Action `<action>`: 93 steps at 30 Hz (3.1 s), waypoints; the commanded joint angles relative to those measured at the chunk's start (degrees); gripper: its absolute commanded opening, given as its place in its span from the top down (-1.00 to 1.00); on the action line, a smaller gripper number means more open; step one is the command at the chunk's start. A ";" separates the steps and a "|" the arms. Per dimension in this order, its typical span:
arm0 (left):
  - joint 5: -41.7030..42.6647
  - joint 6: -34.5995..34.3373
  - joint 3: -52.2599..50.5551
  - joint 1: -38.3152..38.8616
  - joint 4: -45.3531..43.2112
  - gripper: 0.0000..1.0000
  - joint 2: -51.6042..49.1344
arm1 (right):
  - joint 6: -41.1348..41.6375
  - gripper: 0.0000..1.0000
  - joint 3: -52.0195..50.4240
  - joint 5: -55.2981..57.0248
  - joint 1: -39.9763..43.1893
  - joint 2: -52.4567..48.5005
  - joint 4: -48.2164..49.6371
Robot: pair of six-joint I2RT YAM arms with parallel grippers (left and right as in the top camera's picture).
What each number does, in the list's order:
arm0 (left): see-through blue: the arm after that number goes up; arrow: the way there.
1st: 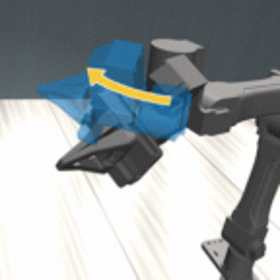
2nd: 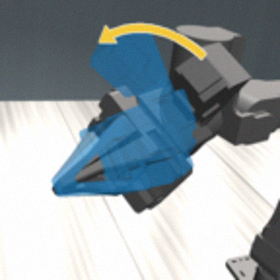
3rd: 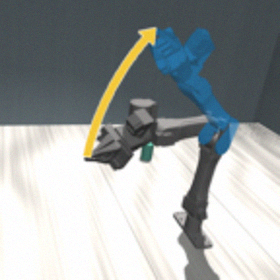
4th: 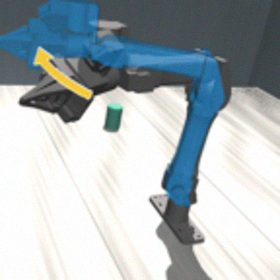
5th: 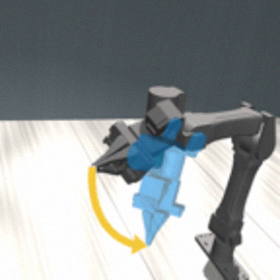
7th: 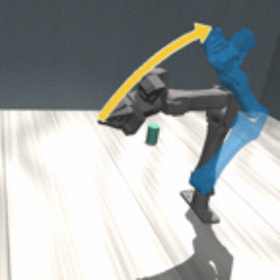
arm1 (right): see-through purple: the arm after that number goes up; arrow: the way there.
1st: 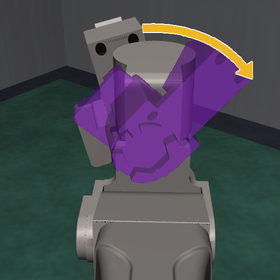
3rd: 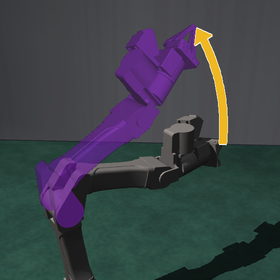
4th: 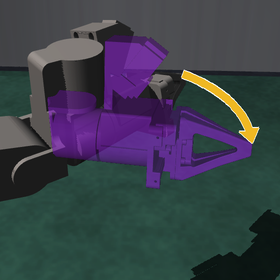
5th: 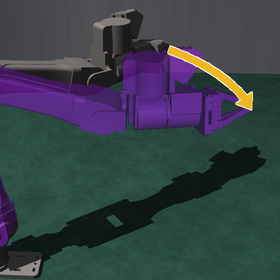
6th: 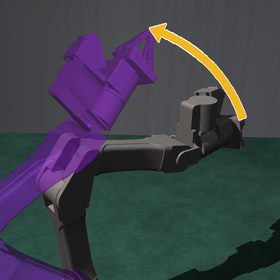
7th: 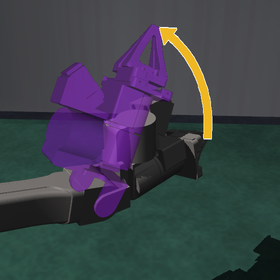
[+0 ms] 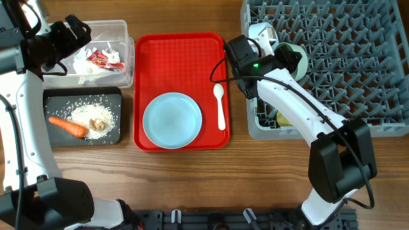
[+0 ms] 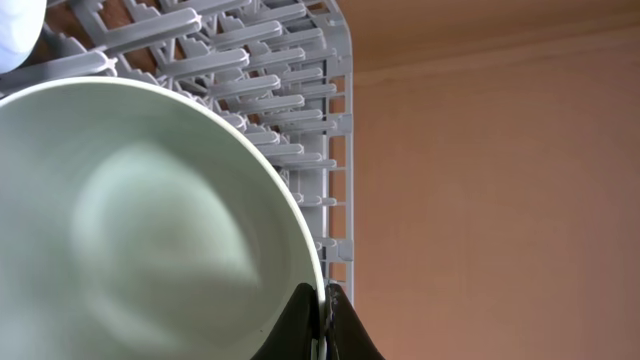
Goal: Sort waste into correct bins and load items into the dishwasher rack
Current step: 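Set the green bowl in the rack and open the right gripper, then reach the right gripper to the blue plate and grasp its rim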
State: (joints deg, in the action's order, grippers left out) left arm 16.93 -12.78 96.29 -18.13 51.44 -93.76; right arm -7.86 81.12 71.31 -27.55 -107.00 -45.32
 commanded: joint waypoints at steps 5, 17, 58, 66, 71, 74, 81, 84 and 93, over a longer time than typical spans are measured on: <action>-0.33 0.31 0.37 -0.11 -0.13 -1.00 -0.04 | -5.62 0.92 -1.03 8.33 0.33 -1.44 -0.09; -0.33 0.31 0.37 -0.11 -0.13 -1.00 -0.04 | -5.64 0.92 -1.03 2.03 -3.63 -1.44 -0.42; -0.33 0.31 0.37 -0.11 -0.13 -1.00 -0.04 | 29.75 0.42 2.69 -79.87 -17.49 1.95 10.45; -0.33 0.31 0.37 -0.11 -0.13 -1.00 -0.04 | 41.44 0.03 2.64 -72.61 -16.92 -4.31 5.73; -0.33 0.31 0.37 -0.11 -0.13 -1.00 -0.04 | 42.51 0.04 2.64 -76.98 -13.90 -5.95 4.72; -0.33 0.33 0.37 -0.11 -0.13 -1.00 -0.04 | 42.49 0.04 2.64 -78.64 -12.22 -6.88 4.50; -0.33 0.31 0.37 -0.11 -0.13 -1.00 -0.04 | 40.96 0.14 2.64 -85.85 -8.81 -9.92 4.87; -0.33 0.33 0.37 -0.11 -0.13 -1.00 -0.04 | 40.13 0.28 2.64 -87.06 -8.37 -10.62 5.25; -0.33 0.33 0.37 -0.11 -0.13 -1.00 -0.04 | 39.04 0.38 2.67 -88.54 -8.46 -11.76 5.66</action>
State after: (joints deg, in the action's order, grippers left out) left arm 16.93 -12.78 96.29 -18.13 51.44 -93.76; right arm 32.21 83.72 -15.44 -35.94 -117.19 -39.81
